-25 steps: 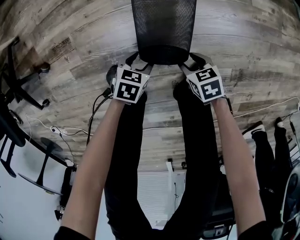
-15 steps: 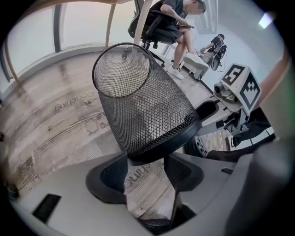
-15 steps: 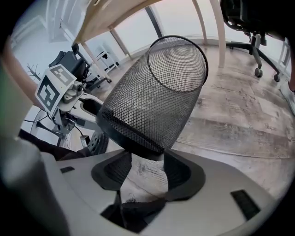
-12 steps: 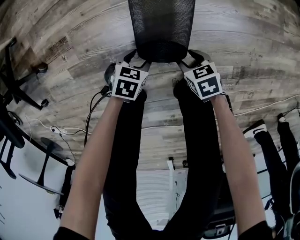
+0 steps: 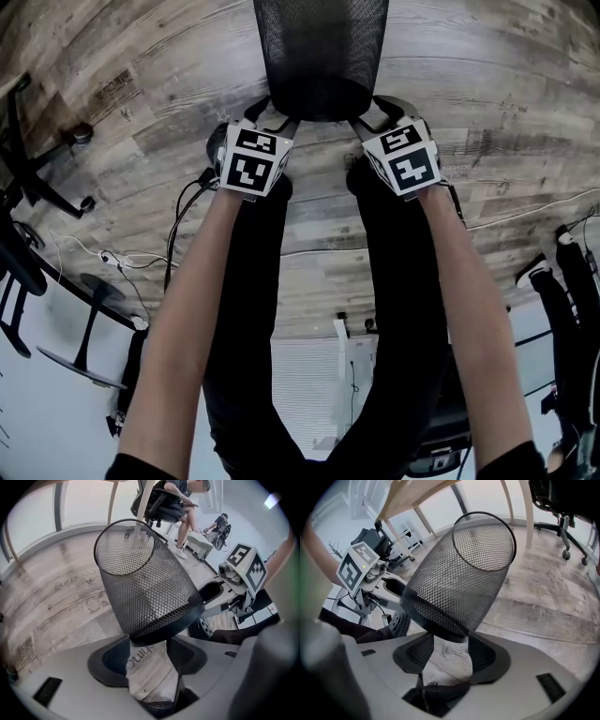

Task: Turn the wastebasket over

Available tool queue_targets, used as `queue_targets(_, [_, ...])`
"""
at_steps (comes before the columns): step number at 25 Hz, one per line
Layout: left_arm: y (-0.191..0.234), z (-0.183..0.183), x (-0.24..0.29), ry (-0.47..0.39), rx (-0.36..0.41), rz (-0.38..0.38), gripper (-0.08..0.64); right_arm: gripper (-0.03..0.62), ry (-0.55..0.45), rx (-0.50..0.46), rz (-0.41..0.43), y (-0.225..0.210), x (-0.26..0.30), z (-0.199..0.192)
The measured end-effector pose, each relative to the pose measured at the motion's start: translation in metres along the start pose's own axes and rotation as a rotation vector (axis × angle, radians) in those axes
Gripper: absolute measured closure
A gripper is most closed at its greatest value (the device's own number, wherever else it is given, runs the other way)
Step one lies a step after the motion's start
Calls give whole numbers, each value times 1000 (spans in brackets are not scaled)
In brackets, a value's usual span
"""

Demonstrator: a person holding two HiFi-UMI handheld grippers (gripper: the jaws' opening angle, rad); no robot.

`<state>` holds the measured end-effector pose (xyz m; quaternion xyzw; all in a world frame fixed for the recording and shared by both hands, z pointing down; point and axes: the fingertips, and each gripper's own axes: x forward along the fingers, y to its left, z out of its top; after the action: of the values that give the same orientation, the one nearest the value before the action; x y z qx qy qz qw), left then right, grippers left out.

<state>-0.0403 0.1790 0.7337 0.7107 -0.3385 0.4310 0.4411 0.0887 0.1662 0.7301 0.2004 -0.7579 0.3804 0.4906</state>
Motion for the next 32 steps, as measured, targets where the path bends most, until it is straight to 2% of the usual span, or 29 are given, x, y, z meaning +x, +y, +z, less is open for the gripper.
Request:
queue_targets(8, [-2, 0, -2, -11, -18, -5, 302, 364, -3, 4, 15, 5, -1, 3])
queue_targets(14, [-11, -18, -11, 96, -6, -28, 296, 364, 35, -40, -4, 10, -10, 6])
queue_targets(18, [-20, -17, -30, 94, -44, -43, 275, 364, 41, -50, 5, 15, -26, 14])
queue_targets(23, [-23, 11, -54, 21, -139, -32, 238, 364, 24, -43, 8, 17, -49, 28])
queue_targets(28, [-17, 66, -58, -80, -208, 2, 213, 364, 7, -42, -7, 8, -67, 40])
queue_targets(32, [-12, 105, -52, -121, -237, 31, 198, 364, 3, -56, -17, -1, -75, 44])
